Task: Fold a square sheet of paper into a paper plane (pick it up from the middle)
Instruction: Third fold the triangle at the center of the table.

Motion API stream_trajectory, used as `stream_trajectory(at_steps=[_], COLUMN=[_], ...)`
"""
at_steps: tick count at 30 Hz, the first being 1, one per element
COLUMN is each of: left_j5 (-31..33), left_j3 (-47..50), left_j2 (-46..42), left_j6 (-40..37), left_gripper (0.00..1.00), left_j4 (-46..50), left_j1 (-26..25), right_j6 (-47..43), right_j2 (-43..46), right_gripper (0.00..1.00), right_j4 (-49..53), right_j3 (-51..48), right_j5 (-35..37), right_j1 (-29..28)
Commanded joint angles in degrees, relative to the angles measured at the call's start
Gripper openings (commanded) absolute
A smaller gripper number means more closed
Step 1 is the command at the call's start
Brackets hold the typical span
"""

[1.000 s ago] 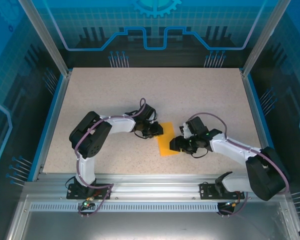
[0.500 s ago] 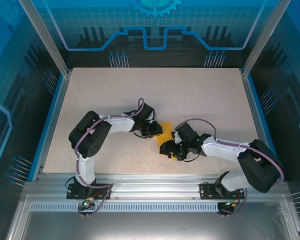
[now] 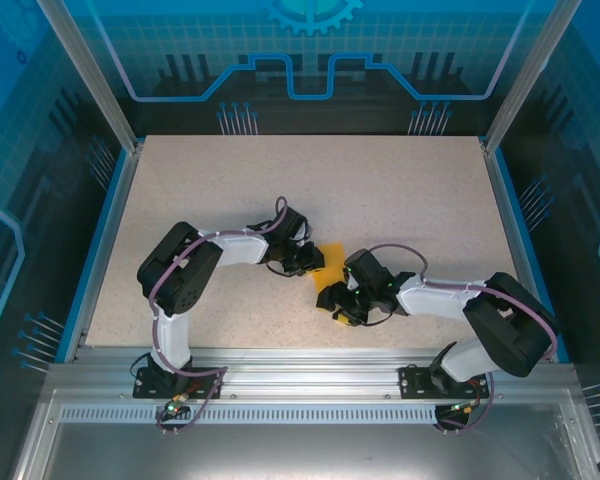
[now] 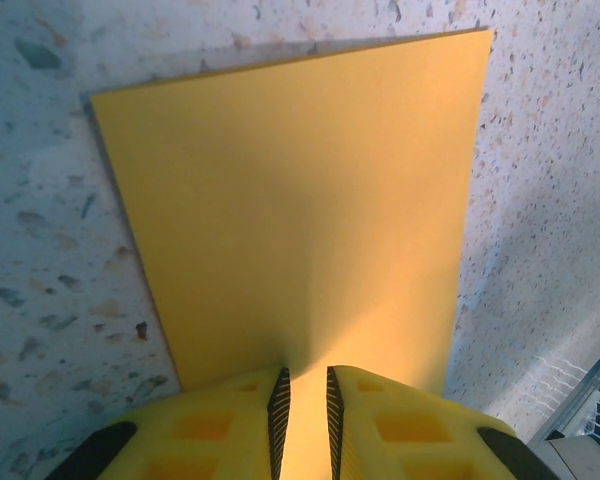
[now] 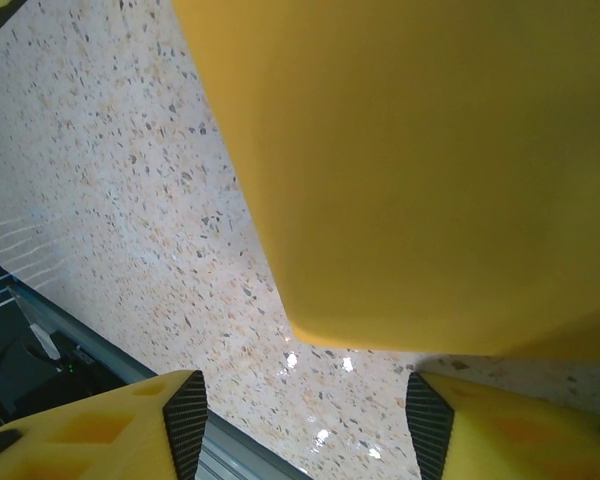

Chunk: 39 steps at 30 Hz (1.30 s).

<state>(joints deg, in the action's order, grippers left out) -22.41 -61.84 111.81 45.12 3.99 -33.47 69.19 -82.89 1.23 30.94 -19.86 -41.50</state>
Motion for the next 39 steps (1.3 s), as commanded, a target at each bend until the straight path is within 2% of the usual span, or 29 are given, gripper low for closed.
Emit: stream_trajectory(at_steps=[1, 17, 26, 33, 39], left_j5=[2.0, 1.7, 1.8, 1.6, 1.6], left_j3=[2.5, 3.1, 2.6, 2.6, 2.5], left_j2=[0.2, -0.3, -0.2, -0.2, -0.2], left_j6=[0.9, 1.0, 1.0, 1.1, 1.2], left_gripper=[0.23, 0.23, 0.23, 0.23, 0.23], left_j4=[3.1, 2.7, 2.9, 2.9, 3.0], left_j1=[1.0, 1.0, 0.9, 0.9, 1.0], right_j6=[1.5, 5.2, 3.4, -0.8, -3.4], right_j2=[-1.4, 0.2, 8.8, 8.8, 10.1], right_gripper=[0.57, 0.56, 0.63, 0.66, 0.69], right_j4=[-4.4, -5.6, 0.8, -2.1, -0.7], right_j3=[0.1, -0.1, -2.3, -2.0, -1.8], right_j5=[3.7, 7.0, 13.5, 11.1, 10.5], right_j1=[0.3, 1.4, 1.6, 4.6, 7.3])
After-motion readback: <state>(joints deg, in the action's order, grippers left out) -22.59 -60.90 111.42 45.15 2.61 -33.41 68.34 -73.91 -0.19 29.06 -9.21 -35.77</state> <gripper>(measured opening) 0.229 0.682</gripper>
